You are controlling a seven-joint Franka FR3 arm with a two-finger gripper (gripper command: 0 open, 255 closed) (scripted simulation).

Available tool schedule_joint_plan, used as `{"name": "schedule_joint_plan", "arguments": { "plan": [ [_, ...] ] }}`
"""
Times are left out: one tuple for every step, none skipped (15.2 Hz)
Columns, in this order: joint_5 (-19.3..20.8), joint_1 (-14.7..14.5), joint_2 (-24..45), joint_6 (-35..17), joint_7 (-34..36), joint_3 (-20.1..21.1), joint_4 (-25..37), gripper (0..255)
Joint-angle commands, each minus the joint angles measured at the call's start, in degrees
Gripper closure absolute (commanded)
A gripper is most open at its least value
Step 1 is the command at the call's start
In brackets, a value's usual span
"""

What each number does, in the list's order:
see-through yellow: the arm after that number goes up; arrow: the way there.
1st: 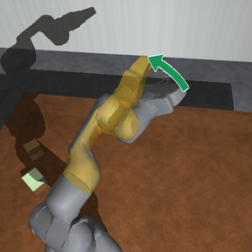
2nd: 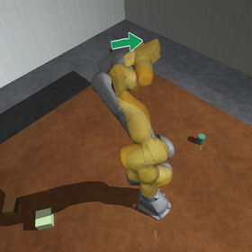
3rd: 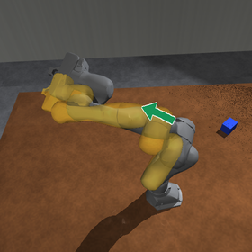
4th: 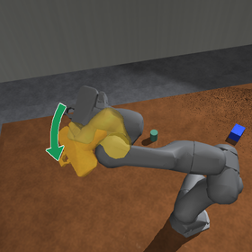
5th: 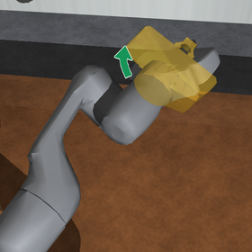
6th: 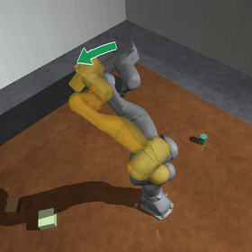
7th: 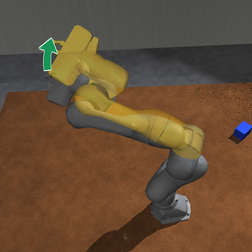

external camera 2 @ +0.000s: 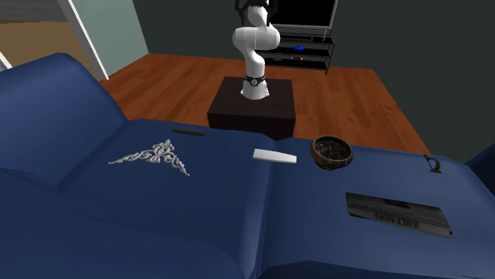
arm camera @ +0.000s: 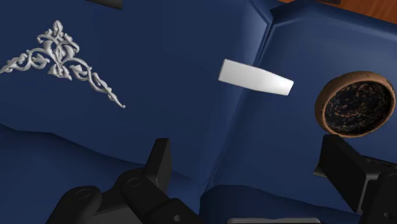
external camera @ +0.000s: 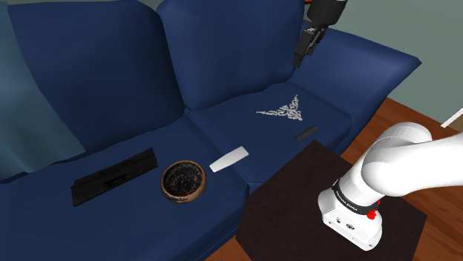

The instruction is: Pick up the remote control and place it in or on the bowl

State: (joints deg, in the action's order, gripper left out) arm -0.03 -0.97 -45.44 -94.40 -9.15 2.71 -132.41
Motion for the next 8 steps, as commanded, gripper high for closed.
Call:
{"name": "schedule_joint_plan", "arguments": {
  "plan": [
    [0.00,0.00,0.00,0.00,0.00,0.00,0.00,0],
    [0.13,-0.52,0.60,-1.88,-1.44,-0.28,-1.41,0],
    [0.27,-1.05,1.29,-3.78,-2.87,-0.56,-2.76,0],
    [0.41,-1.57,2.05,-5.68,-4.30,-0.84,-4.05,0],
    [0.54,-2.09,2.89,-7.59,-5.73,-1.12,-5.26,0],
    [0.67,-2.59,3.80,-9.52,-7.15,-1.39,-6.42,0],
    [0.80,-3.10,4.80,-11.46,-8.57,-1.66,-7.50,0],
    [0.92,-3.59,5.87,-13.40,-9.99,-1.91,-8.52,0]
  ]
}}
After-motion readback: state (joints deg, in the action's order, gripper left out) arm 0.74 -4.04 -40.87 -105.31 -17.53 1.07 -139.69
